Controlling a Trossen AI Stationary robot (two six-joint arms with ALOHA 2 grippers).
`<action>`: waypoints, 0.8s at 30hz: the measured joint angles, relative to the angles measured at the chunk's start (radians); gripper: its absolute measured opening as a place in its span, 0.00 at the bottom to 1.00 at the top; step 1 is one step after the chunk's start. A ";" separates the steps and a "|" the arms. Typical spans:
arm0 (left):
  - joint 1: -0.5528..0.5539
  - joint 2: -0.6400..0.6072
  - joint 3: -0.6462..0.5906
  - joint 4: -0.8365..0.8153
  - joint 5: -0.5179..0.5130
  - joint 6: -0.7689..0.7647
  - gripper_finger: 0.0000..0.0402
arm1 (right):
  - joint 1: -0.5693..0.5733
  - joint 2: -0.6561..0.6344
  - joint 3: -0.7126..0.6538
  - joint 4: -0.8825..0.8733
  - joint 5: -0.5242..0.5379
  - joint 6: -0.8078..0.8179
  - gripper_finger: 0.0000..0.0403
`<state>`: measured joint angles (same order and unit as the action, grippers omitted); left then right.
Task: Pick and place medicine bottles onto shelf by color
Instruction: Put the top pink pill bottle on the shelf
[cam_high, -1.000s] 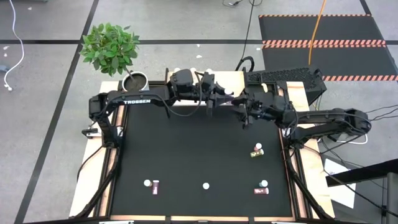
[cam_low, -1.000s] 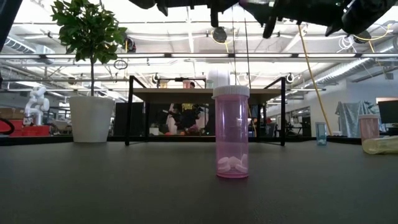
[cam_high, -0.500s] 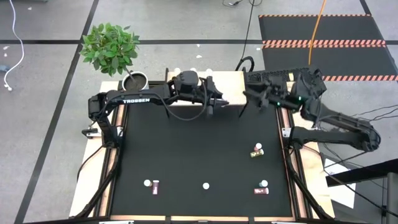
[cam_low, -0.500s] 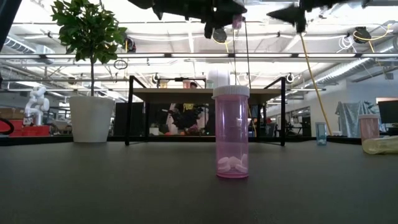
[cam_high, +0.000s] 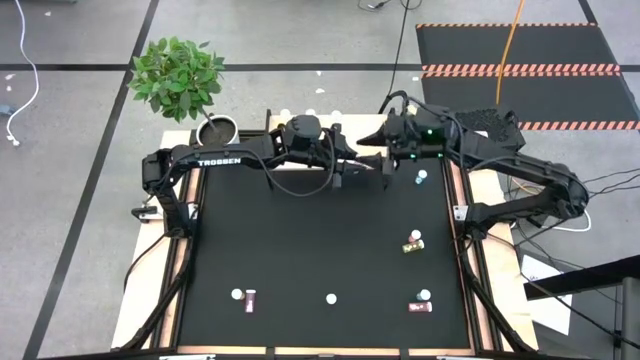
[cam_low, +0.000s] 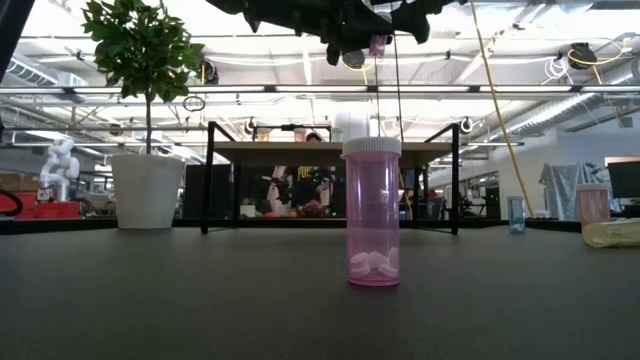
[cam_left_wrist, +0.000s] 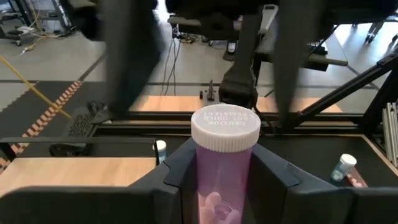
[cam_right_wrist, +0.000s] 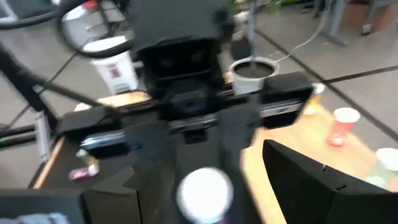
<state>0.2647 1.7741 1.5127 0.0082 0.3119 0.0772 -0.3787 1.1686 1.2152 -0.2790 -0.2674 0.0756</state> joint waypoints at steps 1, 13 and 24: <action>0.001 0.000 0.000 0.000 -0.001 0.000 0.28 | 0.003 0.001 0.001 -0.006 -0.001 -0.006 0.59; 0.012 0.000 0.000 0.001 -0.030 -0.003 0.28 | 0.007 0.004 0.002 -0.074 0.003 -0.047 0.56; 0.014 0.000 0.000 0.003 -0.030 -0.003 0.28 | -0.001 0.003 0.001 -0.105 0.004 -0.069 0.36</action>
<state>0.2786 1.7741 1.5127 0.0113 0.2817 0.0745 -0.3799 1.1713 1.2164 -0.3841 -0.2638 0.0064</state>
